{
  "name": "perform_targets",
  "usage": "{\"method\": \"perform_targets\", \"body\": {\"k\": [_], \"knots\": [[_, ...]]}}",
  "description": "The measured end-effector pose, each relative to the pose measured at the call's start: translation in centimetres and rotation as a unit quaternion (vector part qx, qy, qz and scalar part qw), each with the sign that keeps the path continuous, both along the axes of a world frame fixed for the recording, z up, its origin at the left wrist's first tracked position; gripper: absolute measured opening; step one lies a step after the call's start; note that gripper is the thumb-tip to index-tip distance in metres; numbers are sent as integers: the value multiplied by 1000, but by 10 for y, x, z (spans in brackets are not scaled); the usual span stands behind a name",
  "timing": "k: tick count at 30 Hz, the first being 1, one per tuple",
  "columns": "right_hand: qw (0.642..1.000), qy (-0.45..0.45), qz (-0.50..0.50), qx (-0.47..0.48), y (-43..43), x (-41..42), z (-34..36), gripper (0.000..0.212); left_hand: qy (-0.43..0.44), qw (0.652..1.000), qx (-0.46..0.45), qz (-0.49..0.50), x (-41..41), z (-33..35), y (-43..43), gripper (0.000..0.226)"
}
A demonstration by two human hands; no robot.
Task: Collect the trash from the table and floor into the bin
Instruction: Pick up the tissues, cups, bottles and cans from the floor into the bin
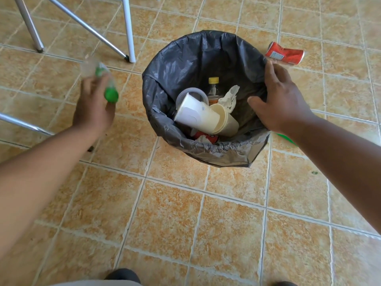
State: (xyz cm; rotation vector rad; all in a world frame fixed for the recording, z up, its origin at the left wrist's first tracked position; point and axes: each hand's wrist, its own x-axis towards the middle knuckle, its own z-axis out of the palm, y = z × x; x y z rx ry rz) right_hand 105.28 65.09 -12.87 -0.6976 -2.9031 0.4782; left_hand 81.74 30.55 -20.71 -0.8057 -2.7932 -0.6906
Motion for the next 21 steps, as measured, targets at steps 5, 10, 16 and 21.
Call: {"method": "perform_targets", "body": {"k": [5, 10, 16, 21], "knots": [[1000, -3, -3, -7, 1, 0, 0, 85, 58, 950, 300, -62, -4, 81, 42, 51], [1000, -5, -3, -9, 0, 0, 0, 85, -157, 833, 507, -154, 29, 133, 80, 34], [1000, -17, -5, 0, 0, 1, 2, 84, -407, 796, 408, -183, 49, 128, 100, 35], [1000, -20, -6, -2, 0, 0, 2, 84, -502, 738, 429, -140, 48, 119, 111, 32]]}}
